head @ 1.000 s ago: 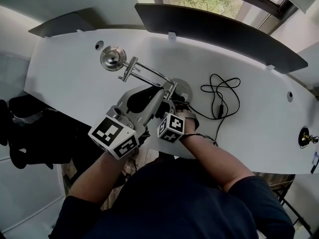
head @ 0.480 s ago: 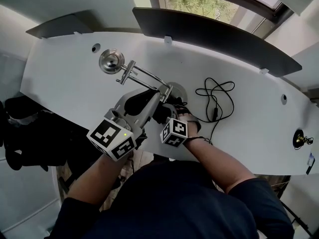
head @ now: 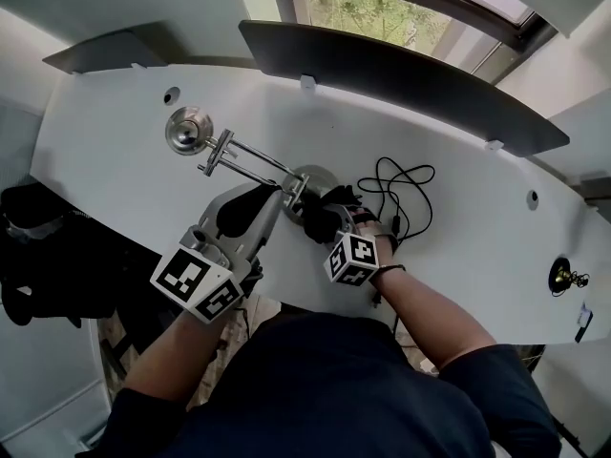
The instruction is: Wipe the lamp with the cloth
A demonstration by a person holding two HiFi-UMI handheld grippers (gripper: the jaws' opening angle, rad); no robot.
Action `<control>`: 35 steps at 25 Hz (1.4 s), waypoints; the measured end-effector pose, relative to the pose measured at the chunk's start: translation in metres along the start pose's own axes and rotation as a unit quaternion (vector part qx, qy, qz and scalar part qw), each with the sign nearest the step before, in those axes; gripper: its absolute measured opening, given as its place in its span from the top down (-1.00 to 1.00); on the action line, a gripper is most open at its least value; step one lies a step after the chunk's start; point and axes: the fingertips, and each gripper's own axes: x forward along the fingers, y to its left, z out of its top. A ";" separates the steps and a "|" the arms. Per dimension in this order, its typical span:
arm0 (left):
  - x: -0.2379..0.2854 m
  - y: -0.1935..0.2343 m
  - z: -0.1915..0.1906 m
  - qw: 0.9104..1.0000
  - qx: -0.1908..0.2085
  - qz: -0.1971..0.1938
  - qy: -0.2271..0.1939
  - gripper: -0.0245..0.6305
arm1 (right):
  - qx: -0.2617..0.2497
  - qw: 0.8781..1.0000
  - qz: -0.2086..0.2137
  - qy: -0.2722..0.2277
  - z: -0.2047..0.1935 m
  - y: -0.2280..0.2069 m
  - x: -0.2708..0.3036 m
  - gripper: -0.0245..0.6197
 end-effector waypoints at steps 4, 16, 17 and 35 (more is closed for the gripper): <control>0.000 -0.001 0.001 0.999 -0.009 0.026 -0.019 0.79 | 0.002 1.000 0.000 -0.004 -0.012 -0.014 -0.007 0.41; 0.000 0.000 0.000 0.998 -0.006 0.054 -0.030 0.79 | -0.103 0.994 0.031 -0.006 -0.018 -0.045 -0.002 0.41; 0.000 0.000 0.000 0.998 -0.006 0.055 -0.032 0.79 | -0.109 0.994 0.031 -0.004 -0.019 -0.049 -0.001 0.41; 0.000 0.001 0.000 0.997 -0.012 0.064 -0.039 0.79 | -0.301 0.947 0.113 0.029 -0.013 -0.067 0.016 0.41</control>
